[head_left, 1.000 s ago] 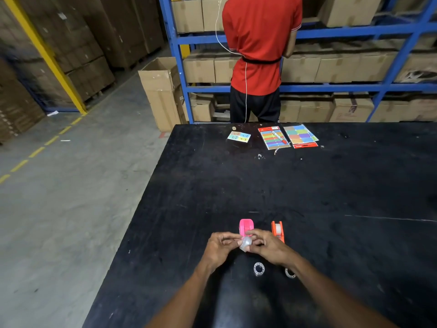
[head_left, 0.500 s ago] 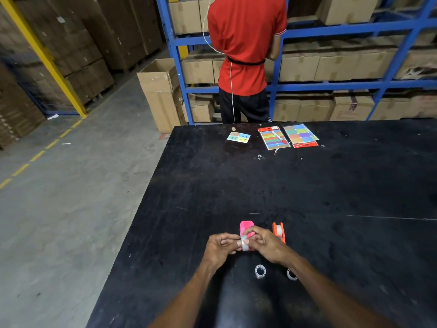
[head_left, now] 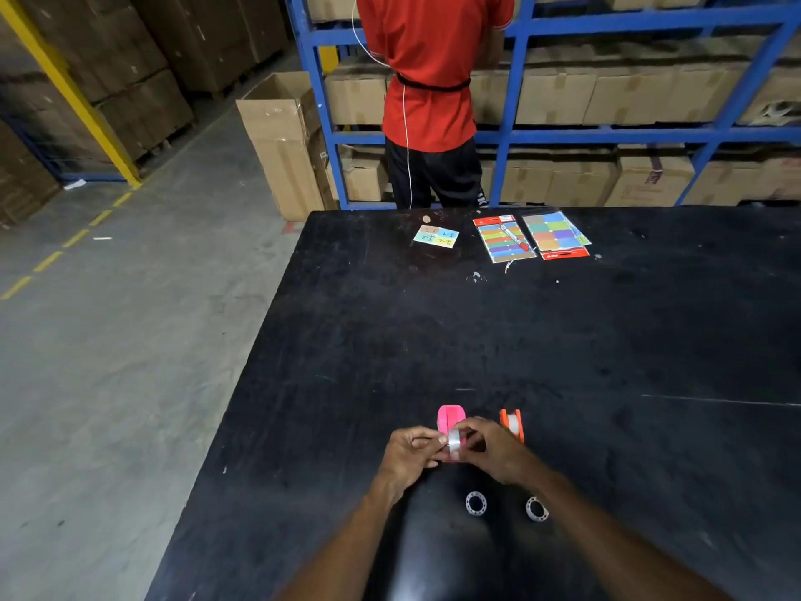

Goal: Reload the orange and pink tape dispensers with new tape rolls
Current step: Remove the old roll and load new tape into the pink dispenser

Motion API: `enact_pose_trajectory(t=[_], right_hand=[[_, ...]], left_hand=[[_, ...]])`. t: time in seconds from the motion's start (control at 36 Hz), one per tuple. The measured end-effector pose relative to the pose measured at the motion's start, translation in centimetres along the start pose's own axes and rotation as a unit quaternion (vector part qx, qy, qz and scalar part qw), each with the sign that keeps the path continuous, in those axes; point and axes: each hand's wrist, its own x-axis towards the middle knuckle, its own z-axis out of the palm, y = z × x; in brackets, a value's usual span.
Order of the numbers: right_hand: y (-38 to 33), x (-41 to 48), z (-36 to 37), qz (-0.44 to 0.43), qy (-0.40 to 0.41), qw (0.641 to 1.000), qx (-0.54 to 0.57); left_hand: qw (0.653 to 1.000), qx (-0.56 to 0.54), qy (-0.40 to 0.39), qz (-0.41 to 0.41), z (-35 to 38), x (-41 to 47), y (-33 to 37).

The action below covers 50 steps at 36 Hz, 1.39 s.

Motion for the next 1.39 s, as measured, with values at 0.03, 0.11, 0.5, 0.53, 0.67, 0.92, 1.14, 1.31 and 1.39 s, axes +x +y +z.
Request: enact_pose_trajectory(t=[0.03, 0.11, 0.5, 0.53, 0.67, 0.92, 1.14, 1.31, 1.39], right_hand=[[0.3, 0.1, 0.0, -0.001, 0.002, 1.0, 0.002], [1.9, 1.7, 0.2, 0.004, -0.003, 1.0, 0.005], [3.6, 6.4, -0.4, 0.013, 0.023, 0.992, -0.123], [3.5, 6.5, -0.3, 0.009, 0.025, 0.989, -0.145], [4.5, 6.9, 0.1, -0.008, 0.032, 0.985, -0.169], [5.3, 7.3, 0.7, -0.008, 0.026, 0.985, -0.172], [5.1, 8.2, 1.0, -0.008, 0.026, 0.986, -0.162], [4.9, 9.2, 0.6, -0.011, -0.001, 0.987, -0.159], [4.8, 9.4, 0.1, -0.015, -0.018, 0.988, -0.151]], left_hand=[[1.0, -0.001, -0.001, -0.003, 0.1, 0.0, 0.1], [1.0, -0.004, 0.002, -0.011, 0.0, 1.4, -0.1], [0.996, 0.08, 0.029, -0.033, -0.5, 7.0, -0.1], [0.995, 0.089, 0.035, -0.023, -0.5, 7.1, 0.1], [0.993, 0.113, 0.038, -0.003, -0.2, 8.5, -1.2], [0.98, 0.192, 0.04, 0.019, 0.2, 9.4, -2.5], [0.964, 0.264, -0.01, 0.031, 1.2, 9.0, -1.3], [0.919, 0.37, 0.001, 0.136, 0.9, 9.7, -2.3], [0.941, 0.299, 0.026, 0.155, 1.4, 10.1, -2.8]])
